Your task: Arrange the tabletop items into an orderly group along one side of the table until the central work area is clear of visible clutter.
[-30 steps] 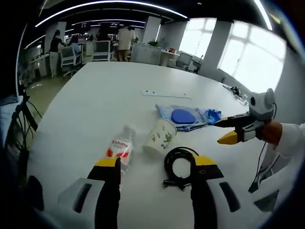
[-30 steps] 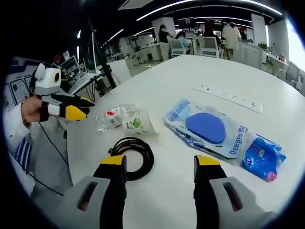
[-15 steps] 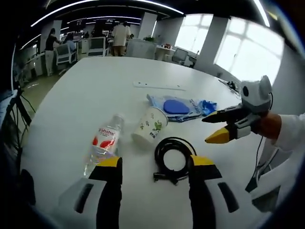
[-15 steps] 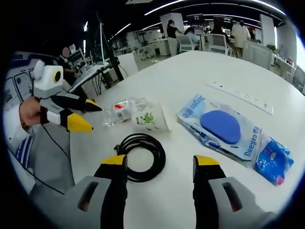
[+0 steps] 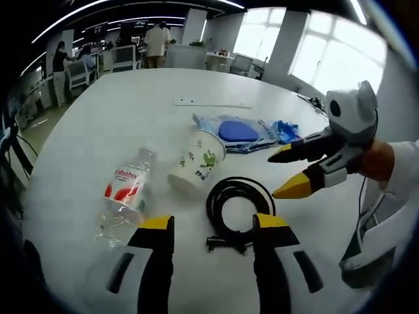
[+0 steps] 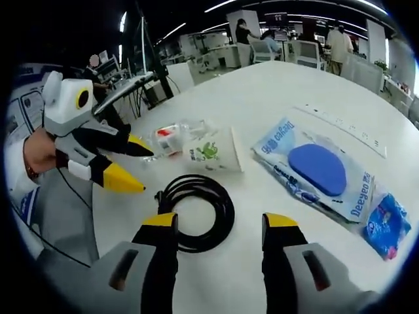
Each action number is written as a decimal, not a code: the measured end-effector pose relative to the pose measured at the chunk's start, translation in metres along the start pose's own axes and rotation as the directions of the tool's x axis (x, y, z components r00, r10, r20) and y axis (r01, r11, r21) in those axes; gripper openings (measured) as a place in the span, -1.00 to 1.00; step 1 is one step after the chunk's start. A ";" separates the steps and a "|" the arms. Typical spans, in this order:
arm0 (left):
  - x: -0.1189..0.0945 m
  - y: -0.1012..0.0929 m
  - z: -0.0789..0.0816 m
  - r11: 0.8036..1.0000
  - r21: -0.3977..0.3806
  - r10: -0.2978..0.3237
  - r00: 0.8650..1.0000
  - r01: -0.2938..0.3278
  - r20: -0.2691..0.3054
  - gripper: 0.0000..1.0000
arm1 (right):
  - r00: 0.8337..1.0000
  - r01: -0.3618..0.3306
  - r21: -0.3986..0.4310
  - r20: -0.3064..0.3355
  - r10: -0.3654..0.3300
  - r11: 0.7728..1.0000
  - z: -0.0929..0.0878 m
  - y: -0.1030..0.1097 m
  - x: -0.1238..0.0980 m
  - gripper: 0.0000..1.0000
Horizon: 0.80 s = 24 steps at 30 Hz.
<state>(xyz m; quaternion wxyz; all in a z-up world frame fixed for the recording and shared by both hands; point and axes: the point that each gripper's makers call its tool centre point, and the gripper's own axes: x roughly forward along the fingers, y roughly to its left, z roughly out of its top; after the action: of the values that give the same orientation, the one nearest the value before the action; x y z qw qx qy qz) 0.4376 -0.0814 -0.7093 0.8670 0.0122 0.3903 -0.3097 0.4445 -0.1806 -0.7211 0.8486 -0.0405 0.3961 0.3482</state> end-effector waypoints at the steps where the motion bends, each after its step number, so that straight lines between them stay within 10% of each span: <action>1: 0.003 0.000 -0.001 1.000 0.005 -0.001 1.000 0.001 -0.006 -0.09 | 1.000 -0.001 -0.001 -0.004 0.001 1.000 -0.001 0.000 0.003 -0.03; 24: 0.050 -0.006 -0.027 0.993 0.122 0.019 0.990 -0.003 -0.136 -0.56 | 0.994 0.003 0.014 -0.105 -0.002 1.000 -0.027 -0.004 0.037 -0.61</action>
<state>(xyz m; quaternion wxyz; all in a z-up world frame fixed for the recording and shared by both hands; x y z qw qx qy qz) 0.4418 -0.1059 -0.7611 0.8374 0.0882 0.4294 -0.3264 0.4459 -0.1719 -0.7661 0.8273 -0.0531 0.4427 0.3416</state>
